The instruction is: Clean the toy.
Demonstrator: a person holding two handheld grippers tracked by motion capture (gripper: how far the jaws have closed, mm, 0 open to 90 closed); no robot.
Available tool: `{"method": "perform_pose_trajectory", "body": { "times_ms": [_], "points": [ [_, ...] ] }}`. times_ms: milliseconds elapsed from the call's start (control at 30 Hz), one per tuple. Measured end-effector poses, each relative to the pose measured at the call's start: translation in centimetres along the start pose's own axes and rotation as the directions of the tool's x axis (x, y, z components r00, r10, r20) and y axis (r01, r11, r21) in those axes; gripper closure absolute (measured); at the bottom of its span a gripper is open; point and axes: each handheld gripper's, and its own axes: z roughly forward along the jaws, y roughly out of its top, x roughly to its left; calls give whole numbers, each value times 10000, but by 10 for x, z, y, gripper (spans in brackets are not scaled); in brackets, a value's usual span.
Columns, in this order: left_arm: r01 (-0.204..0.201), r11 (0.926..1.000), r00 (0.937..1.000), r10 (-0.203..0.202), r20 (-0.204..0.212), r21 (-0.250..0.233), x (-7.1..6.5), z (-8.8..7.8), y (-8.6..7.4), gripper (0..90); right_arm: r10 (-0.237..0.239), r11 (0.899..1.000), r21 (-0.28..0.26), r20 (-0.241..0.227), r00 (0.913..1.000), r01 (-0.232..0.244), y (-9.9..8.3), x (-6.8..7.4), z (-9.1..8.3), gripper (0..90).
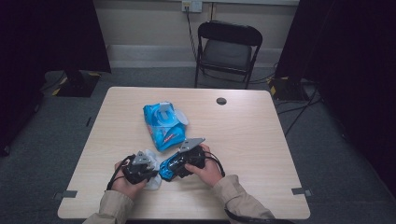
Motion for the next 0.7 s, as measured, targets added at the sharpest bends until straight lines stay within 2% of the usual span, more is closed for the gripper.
{"method": "perform_pose_trajectory", "body": {
  "times_ms": [100, 233, 333, 367, 433, 467, 500, 533, 567, 600, 700],
  "points": [
    [70, 10000, 9997, -71, 225, 23, -3, -1, -2, 889, -3, 10000, -13, -4, 10000, 3, 0, 0, 0, 97],
    [-207, 9996, 9995, 202, 237, 207, -10, -3, -2, 890, -3, 10000, 2, -15, 10000, 3, 0, 0, 0, 97],
    [-173, 9995, 9994, 164, 311, 261, -12, -4, -2, 890, 3, 10000, 22, -11, 10000, -3, 0, 0, 0, 96],
    [-85, 9996, 9980, 68, 633, 275, -14, -4, -3, 890, 10, 10000, 28, -10, 10000, -9, 1, 0, 0, 97],
    [-147, 9995, 9978, 128, 657, 295, -16, -4, -3, 879, 12, 10000, 40, -9, 10000, -12, 1, 0, 0, 96],
    [-201, 9995, 9986, 188, 501, 247, -17, -4, -2, 838, 5, 10000, 43, -6, 10000, -5, 1, 0, 0, 96],
    [-339, 9993, 9990, 334, 303, 164, -18, -5, -1, 754, 12, 10000, 43, -6, 10000, -12, 1, 0, 0, 96],
    [-339, 9993, 9990, 334, 303, 164, -18, -5, -1, 667, 14, 10000, 21, -5, 10000, -14, 0, 0, 0, 97],
    [-506, 9987, 9987, 506, 5, 0, -20, -10, 3, 597, 12, 10000, 13, -5, 10000, -12, 0, 0, 0, 96],
    [-531, 9985, 9986, 530, -82, -133, -21, -14, 5, 518, 16, 10000, 5, -5, 10000, -16, 0, 0, 0, 96],
    [-593, 9981, 9980, 589, -215, -165, -20, -20, 7, 413, 21, 10000, 37, -8, 10000, -21, 1, 0, 0, 96]
  ]
}}
